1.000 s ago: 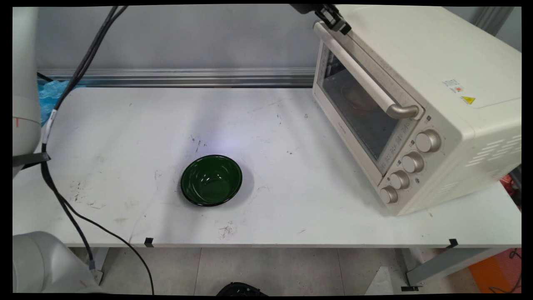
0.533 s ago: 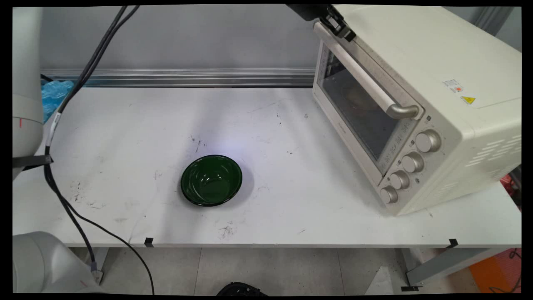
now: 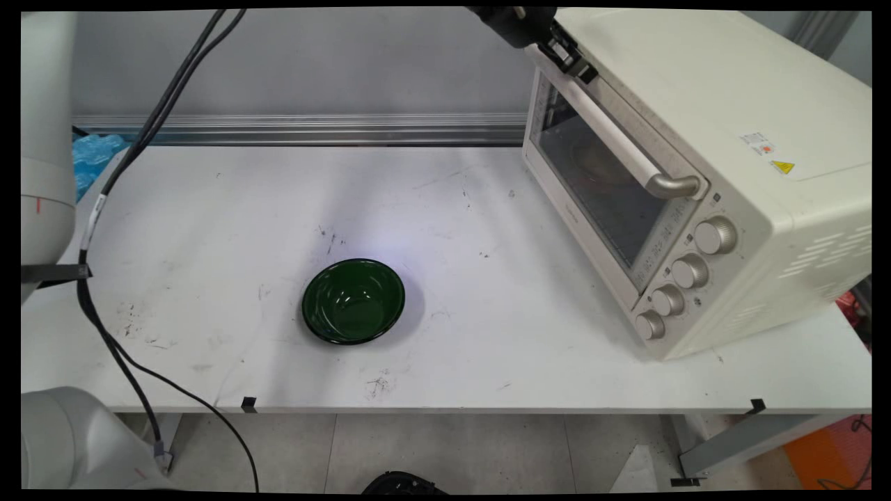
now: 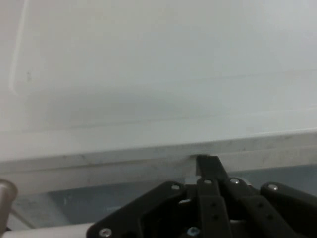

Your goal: Open the oven

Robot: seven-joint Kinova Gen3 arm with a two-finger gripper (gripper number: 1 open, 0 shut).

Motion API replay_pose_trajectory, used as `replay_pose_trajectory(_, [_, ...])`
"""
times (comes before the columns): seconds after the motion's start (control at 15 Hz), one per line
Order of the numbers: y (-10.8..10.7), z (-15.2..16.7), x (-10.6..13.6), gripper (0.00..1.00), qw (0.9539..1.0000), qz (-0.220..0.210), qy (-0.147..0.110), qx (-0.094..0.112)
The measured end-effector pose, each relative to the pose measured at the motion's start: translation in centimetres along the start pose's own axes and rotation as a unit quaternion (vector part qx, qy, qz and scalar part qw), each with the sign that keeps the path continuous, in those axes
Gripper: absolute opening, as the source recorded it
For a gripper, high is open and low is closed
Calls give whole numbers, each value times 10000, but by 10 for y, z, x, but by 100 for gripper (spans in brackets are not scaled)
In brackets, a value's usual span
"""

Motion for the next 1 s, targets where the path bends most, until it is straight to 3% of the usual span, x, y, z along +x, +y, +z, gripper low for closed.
replay_pose_trajectory(1.0, [8,-2,-18,0,9996,-14,-256,-94])
